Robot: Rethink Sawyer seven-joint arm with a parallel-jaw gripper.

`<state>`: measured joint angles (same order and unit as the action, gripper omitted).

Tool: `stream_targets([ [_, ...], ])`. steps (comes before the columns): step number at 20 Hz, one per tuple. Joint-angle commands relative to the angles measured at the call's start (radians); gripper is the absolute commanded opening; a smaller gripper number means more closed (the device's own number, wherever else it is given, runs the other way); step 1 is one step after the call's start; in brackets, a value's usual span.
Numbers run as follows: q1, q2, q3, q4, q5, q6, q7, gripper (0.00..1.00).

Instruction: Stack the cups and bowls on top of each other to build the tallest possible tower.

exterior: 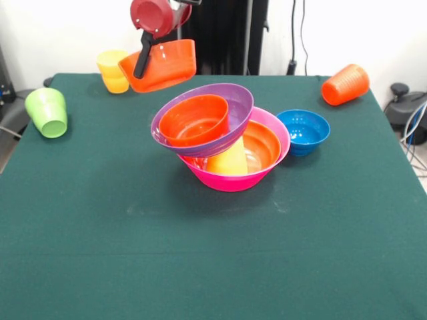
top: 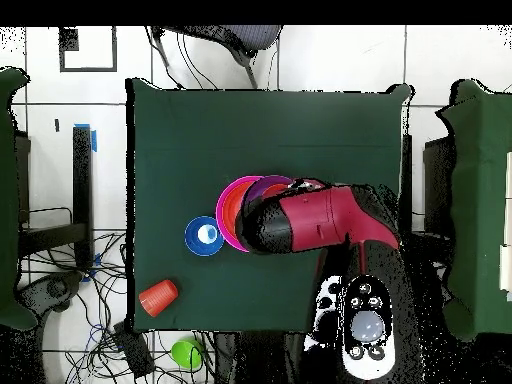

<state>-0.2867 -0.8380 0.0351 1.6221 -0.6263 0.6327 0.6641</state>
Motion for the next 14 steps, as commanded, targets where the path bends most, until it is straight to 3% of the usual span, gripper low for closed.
stream_targets([
  [1, 0.032, 0.091, 0.006, 0.020, -0.014, -0.059, 0.230, 0.00],
  [14, 0.067, 0.132, -0.045, 0.031, 0.004, -0.137, 0.285, 0.00],
])
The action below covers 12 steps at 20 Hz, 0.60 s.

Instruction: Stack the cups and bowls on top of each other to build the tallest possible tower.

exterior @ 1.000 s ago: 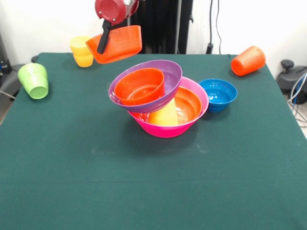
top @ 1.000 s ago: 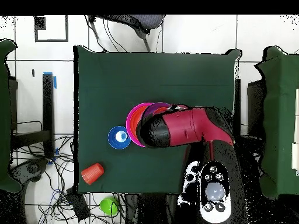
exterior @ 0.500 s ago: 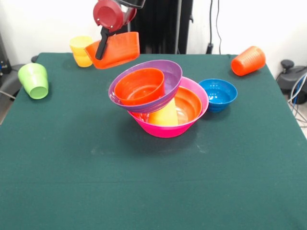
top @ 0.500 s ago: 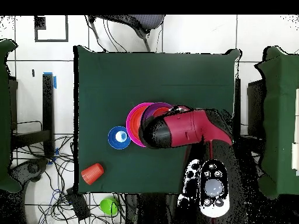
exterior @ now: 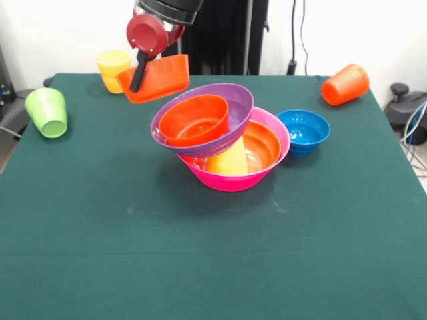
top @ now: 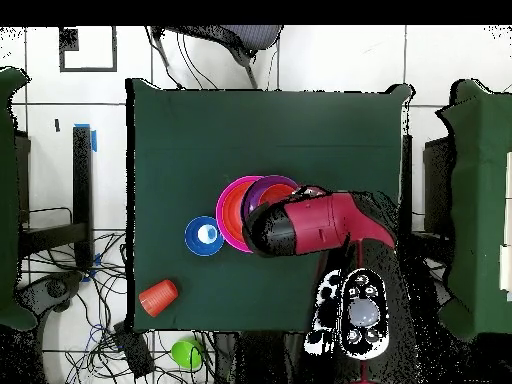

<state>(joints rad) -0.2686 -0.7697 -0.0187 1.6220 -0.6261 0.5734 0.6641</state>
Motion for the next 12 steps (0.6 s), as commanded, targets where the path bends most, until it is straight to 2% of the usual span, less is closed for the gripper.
stream_targets([
  [1, 0.053, 0.065, 0.005, 0.032, 0.006, -0.081, 0.286, 0.00],
  [5, 0.068, 0.066, -0.007, 0.039, 0.027, -0.096, 0.281, 0.00],
  [12, 0.111, 0.096, -0.043, 0.050, 0.053, -0.175, 0.342, 0.00],
])
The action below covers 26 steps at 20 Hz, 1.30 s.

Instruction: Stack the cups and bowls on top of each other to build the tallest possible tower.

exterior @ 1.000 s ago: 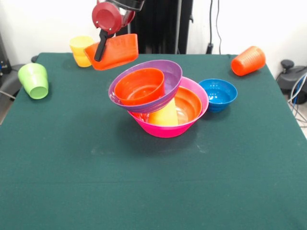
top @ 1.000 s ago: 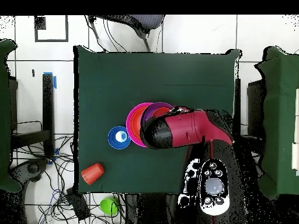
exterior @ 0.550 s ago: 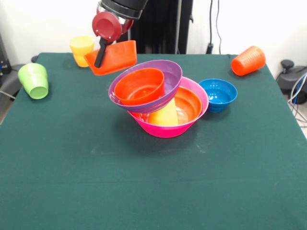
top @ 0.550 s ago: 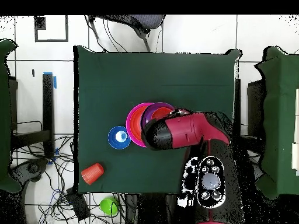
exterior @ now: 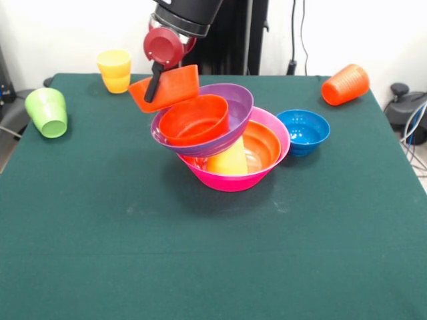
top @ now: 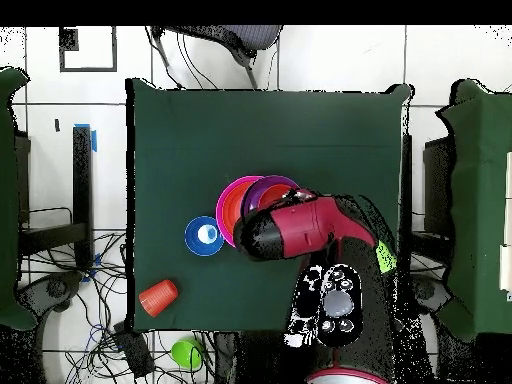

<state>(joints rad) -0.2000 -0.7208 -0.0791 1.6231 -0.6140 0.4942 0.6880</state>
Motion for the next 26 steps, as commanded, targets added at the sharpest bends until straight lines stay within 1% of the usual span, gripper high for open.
stream_targets([
  [1, 0.040, 0.048, 0.016, 0.054, 0.043, -0.107, 0.319, 0.00],
  [4, 0.032, 0.045, 0.021, 0.065, 0.045, -0.135, 0.316, 0.00],
  [16, 0.030, 0.046, 0.025, 0.084, 0.028, -0.175, 0.347, 0.00],
  [26, 0.043, 0.040, 0.024, 0.080, 0.030, -0.157, 0.356, 0.00],
])
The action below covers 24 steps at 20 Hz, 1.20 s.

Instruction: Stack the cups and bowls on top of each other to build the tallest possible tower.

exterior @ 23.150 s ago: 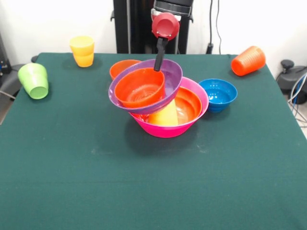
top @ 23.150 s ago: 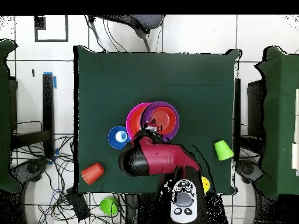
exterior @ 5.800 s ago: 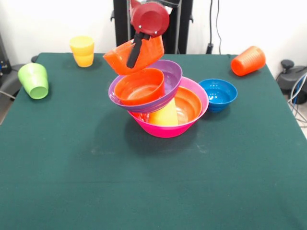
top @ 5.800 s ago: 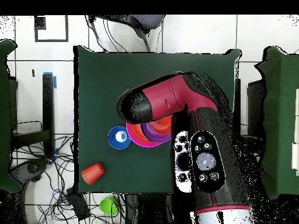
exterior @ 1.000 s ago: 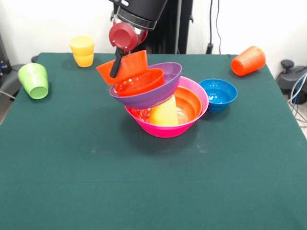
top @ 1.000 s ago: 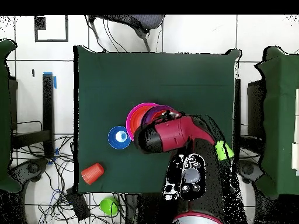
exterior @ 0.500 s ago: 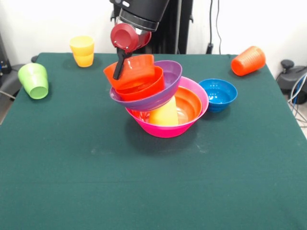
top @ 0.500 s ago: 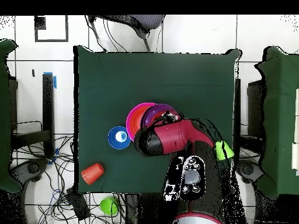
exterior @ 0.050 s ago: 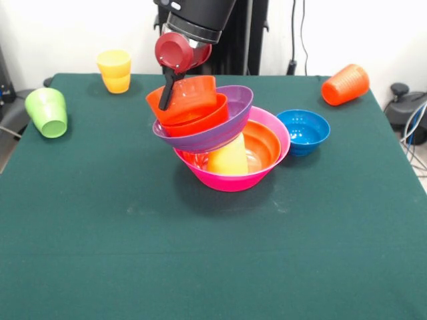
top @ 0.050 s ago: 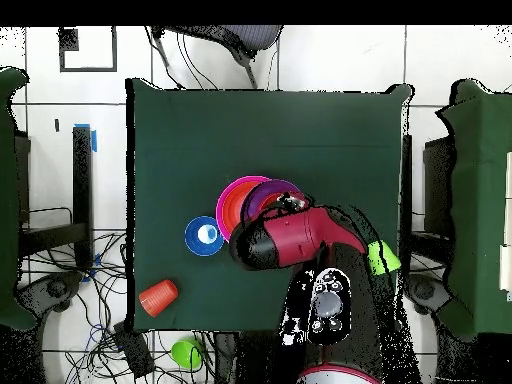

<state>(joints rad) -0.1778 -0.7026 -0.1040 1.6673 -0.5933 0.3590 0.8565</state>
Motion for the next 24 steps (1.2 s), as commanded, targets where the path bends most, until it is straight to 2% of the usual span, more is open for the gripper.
stream_targets([
  [1, 0.023, 0.021, 0.048, 0.036, 0.011, -0.021, 0.189, 0.00],
  [12, 0.084, 0.064, -0.004, 0.037, 0.009, -0.066, 0.264, 0.00],
  [21, 0.116, 0.074, -0.027, 0.045, 0.018, -0.085, 0.296, 0.00],
  [24, 0.110, 0.072, -0.024, 0.052, 0.013, -0.096, 0.293, 0.00],
])
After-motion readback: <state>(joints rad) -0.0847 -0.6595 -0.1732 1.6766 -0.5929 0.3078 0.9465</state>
